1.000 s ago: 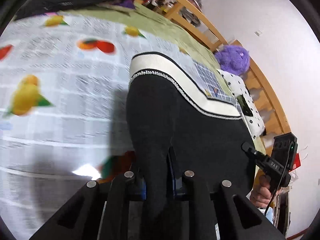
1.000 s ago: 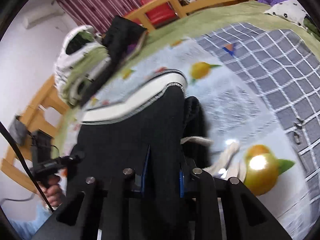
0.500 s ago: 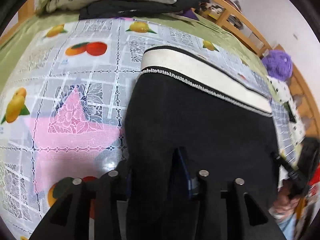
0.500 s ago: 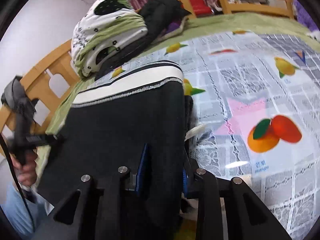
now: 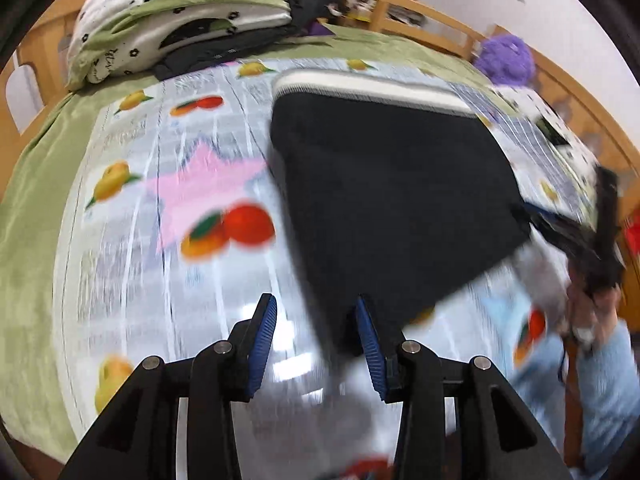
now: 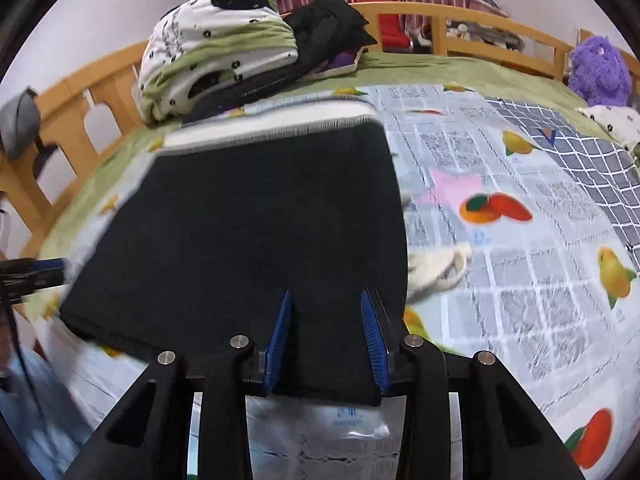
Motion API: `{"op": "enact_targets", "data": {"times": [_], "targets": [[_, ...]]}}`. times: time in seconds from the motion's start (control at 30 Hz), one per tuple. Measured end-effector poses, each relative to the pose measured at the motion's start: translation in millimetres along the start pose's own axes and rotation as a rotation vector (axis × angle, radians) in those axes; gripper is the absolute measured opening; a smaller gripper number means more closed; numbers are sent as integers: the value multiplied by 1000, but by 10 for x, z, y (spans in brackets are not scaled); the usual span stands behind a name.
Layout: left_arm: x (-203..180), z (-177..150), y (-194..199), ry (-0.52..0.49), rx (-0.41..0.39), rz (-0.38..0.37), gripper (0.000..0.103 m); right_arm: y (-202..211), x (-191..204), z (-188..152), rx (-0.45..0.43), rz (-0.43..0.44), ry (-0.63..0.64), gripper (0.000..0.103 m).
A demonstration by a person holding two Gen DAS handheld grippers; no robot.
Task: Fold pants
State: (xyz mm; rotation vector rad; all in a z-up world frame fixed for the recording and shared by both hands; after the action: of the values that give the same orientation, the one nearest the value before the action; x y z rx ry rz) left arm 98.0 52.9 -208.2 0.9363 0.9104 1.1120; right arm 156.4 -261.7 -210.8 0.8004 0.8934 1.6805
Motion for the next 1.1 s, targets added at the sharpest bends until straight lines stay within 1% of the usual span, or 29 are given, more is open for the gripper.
{"op": "enact_targets", "data": {"times": [0.07, 0.1, 0.17, 0.2, 0.27, 0.33, 0.37, 0.43, 0.53, 0.57, 0.6, 0.63, 0.67, 0.7, 0.77, 0.83, 0.87, 0.9, 0.93, 0.97, 1.1], "targets": [[-57, -135, -14, -10, 0, 11, 39, 14, 13, -46, 4, -20, -12, 37], [-116, -194, -70, -34, 22, 18, 39, 22, 19, -56, 10, -12, -24, 37], [-204, -251, -111, -66, 29, 46, 39, 14, 55, -128, 46, 25, -46, 37], [-240, -251, -144, -83, 25, 79, 39, 8, 60, -144, 53, 24, -54, 37], [-256, -264, -199, -94, 33, 122, 39, 69, 62, -233, 51, 14, -57, 37], [-224, -258, -277, -108, 48, 213, 39, 156, 58, -333, 46, 18, -66, 37], [-222, -244, -299, -134, 39, 263, 39, 214, 50, -387, 43, 29, -78, 37], [-241, -220, -307, -156, 22, 282, 39, 271, 25, -452, 40, 33, -95, 37], [-315, -51, -281, -141, -33, 246, 13, 337, 18, -499, 29, 39, -112, 37], [-321, 29, -234, -109, -60, 226, 12, 339, 33, -492, 27, 38, -112, 37], [-298, 113, -128, -56, -117, 187, 11, 343, 50, -483, 25, 32, -113, 37], [-272, 148, -62, -18, -150, 145, 11, 351, 57, -471, 19, 25, -115, 37], [-241, 159, -34, 16, -162, 111, 11, 366, 63, -457, 9, 25, -117, 37], [-181, 128, -96, 43, -123, 100, 11, 383, 68, -440, -1, 28, -118, 37], [-140, 0, -278, 44, -51, 123, 11, 405, 60, -408, -15, 24, -123, 37], [-132, -145, -362, 33, -18, 127, 14, 411, 45, -377, -19, 19, -131, 38], [-139, -186, -346, 36, -21, 118, 17, 417, 30, -356, -21, 9, -137, 39], [-139, -240, -305, 47, -22, 100, 19, 430, 16, -336, -26, 2, -138, 42], [-126, -278, -279, 60, -11, 98, 28, 448, 8, -315, -30, -2, -136, 47], [-101, -332, -222, 81, -9, 104, 32, 475, 4, -278, -37, -7, -130, 48], [-53, -336, 25, 103, -58, 109, 32, 572, 35, -100, -66, -55, -66, 48]]}}
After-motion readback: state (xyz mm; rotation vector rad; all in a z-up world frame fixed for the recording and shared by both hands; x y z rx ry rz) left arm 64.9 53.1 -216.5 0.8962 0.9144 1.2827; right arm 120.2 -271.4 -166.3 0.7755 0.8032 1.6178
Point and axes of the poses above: each gripper's, at about its wrist camera, not at the fingertips, and y roughly against the way its jaws point, x to its left, z to its top, the point moved 8 cm from there along -y, roughly the way its jaws point, and after that the axes turned 13 degrees about x, right-handed, at the moved point
